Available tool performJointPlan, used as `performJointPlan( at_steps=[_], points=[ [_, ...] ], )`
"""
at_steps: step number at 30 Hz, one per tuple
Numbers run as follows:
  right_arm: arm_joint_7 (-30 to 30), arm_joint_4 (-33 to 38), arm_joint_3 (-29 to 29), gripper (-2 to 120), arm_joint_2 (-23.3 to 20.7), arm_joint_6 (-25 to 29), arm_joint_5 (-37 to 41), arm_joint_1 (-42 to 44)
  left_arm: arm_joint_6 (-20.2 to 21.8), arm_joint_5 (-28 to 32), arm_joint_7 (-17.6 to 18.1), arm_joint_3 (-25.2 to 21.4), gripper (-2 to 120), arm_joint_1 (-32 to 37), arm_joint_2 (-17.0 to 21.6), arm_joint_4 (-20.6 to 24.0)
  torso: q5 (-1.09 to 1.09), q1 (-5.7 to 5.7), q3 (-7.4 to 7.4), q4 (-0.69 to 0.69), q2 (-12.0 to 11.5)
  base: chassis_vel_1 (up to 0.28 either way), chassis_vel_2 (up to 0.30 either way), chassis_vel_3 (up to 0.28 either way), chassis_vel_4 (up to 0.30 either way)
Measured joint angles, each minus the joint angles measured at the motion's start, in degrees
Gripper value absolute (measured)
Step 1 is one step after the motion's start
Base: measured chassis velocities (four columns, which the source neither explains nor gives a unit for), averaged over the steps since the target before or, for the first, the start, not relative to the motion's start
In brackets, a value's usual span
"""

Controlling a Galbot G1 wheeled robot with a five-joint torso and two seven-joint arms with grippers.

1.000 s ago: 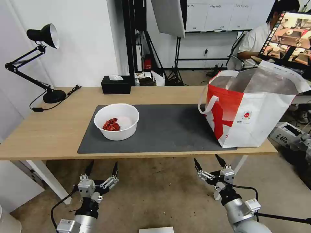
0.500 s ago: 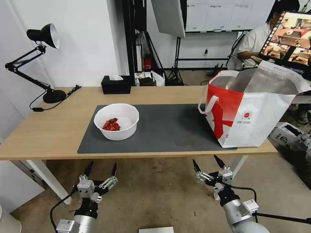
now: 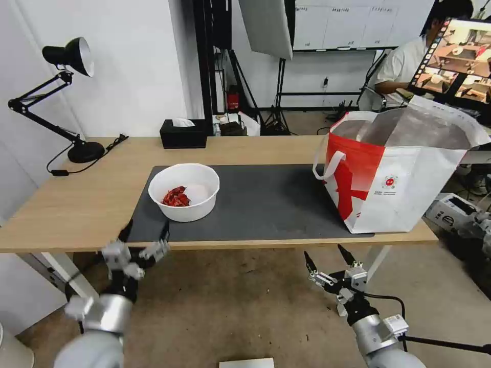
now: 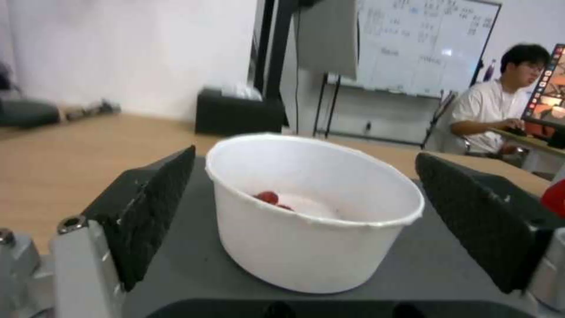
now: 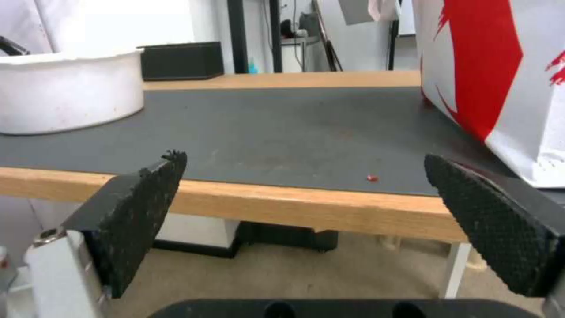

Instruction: Pick up the trash from the table and place it into the takeout bag.

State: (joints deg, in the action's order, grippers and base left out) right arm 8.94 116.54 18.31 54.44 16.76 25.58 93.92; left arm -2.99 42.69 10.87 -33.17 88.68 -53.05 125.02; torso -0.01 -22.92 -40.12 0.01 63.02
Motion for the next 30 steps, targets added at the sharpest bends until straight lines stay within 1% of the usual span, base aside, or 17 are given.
performJointPlan(
  at_steps=[2,3,4,7,8,10,12,13,16,17,19,21,22,24,26,28,30],
  points=[
    [0.00,0.01,0.00,100,0.00,-0.01,0.01,0.00,6.06,10.52,2.22,-0.22,100,-4.26,4.87,-0.14,0.01,0.00,0.00,-0.01,0.00,0.000,0.000,0.000,0.000],
    [0.00,0.01,0.00,100,0.00,-0.01,0.02,0.00,8.69,15.34,3.03,-0.09,100,-7.11,7.18,-1.21,0.00,0.00,0.00,-0.02,0.00,0.000,0.000,0.000,0.000],
    [0.00,0.01,0.00,100,0.00,-0.01,0.02,0.00,8.69,15.34,3.03,-0.09,100,-7.11,7.18,-1.21,0.00,0.00,0.00,-0.02,0.00,0.000,0.000,0.000,0.000],
    [-0.01,0.02,0.00,100,-0.01,-0.01,0.04,-0.02,15.99,26.08,3.43,0.58,100,-14.51,11.89,-4.61,0.00,0.00,0.00,-0.02,0.00,0.000,0.000,0.000,0.000],
    [-0.01,0.02,0.00,100,-0.01,-0.01,0.04,-0.02,15.99,26.08,3.43,0.58,100,-14.51,11.89,-4.61,0.00,0.00,0.00,-0.02,0.00,0.000,0.000,0.000,0.000],
    [-0.01,0.03,0.00,100,-0.01,-0.01,0.05,-0.02,21.70,31.85,3.33,2.11,100,-20.75,14.78,-8.13,0.01,0.00,0.00,-0.01,0.00,0.000,0.000,0.000,0.000],
    [0.00,0.03,0.00,100,-0.01,-0.01,0.05,-0.01,25.59,35.44,3.15,4.27,100,-25.29,16.45,-10.99,0.00,-0.01,0.00,-0.01,0.00,0.000,0.000,0.000,0.000],
    [0.00,0.03,0.00,100,-0.01,-0.01,0.05,-0.01,25.59,35.44,3.15,4.27,100,-25.29,16.45,-10.99,0.00,-0.01,0.00,-0.01,0.00,0.000,0.000,0.000,0.000],
    [-0.01,0.04,0.00,100,-0.01,-0.02,0.05,-0.02,32.06,39.92,3.09,8.19,100,-32.11,17.72,-15.50,0.01,0.00,0.00,-0.02,0.00,0.000,0.000,0.000,0.000],
    [-0.01,0.04,0.00,100,-0.01,-0.02,0.05,-0.02,32.06,39.92,3.09,8.19,100,-32.11,17.72,-15.50,0.01,0.00,0.00,-0.02,0.00,0.000,0.000,0.000,0.000],
    [-0.02,0.05,0.00,100,-0.01,-0.02,0.05,-0.02,34.23,40.46,3.29,9.64,100,-34.67,17.74,-17.70,0.01,0.00,0.00,-0.02,0.00,0.000,0.000,0.000,0.000],
    [-0.02,0.05,0.00,100,-0.01,-0.02,0.05,-0.02,34.23,40.46,3.29,9.64,100,-34.67,17.74,-17.70,0.01,0.00,0.00,-0.02,0.00,0.000,0.000,0.000,0.000],
    [-0.02,0.05,0.00,100,-0.01,-0.01,0.05,-0.02,35.55,40.55,3.28,11.25,100,-36.98,17.67,-20.05,0.01,0.00,0.00,-0.01,0.00,0.000,0.000,0.000,0.000],
    [-0.02,0.06,0.00,100,-0.01,-0.02,0.05,-0.02,37.53,40.61,3.28,12.99,100,-39.58,17.39,-23.05,0.01,-0.01,0.00,-0.01,0.00,0.000,0.000,0.000,0.000],
    [-0.02,0.06,0.00,100,-0.01,-0.02,0.05,-0.02,37.88,40.56,3.28,13.68,100,-40.38,17.30,-24.03,0.01,0.00,0.00,-0.01,0.00,0.000,0.000,0.000,0.000],
    [-0.02,0.06,0.00,100,-0.01,-0.01,0.05,-0.02,38.62,40.20,3.84,16.59,100,-43.17,17.28,-26.91,0.00,0.00,0.00,0.00,-0.01,0.000,0.000,0.000,0.000],
    [-0.02,0.06,0.00,100,-0.01,-0.01,0.05,-0.02,38.69,40.15,4.14,17.48,100,-44.01,17.24,-27.55,0.01,0.00,0.00,-0.01,0.00,0.000,0.000,0.000,0.000]
  ],
)
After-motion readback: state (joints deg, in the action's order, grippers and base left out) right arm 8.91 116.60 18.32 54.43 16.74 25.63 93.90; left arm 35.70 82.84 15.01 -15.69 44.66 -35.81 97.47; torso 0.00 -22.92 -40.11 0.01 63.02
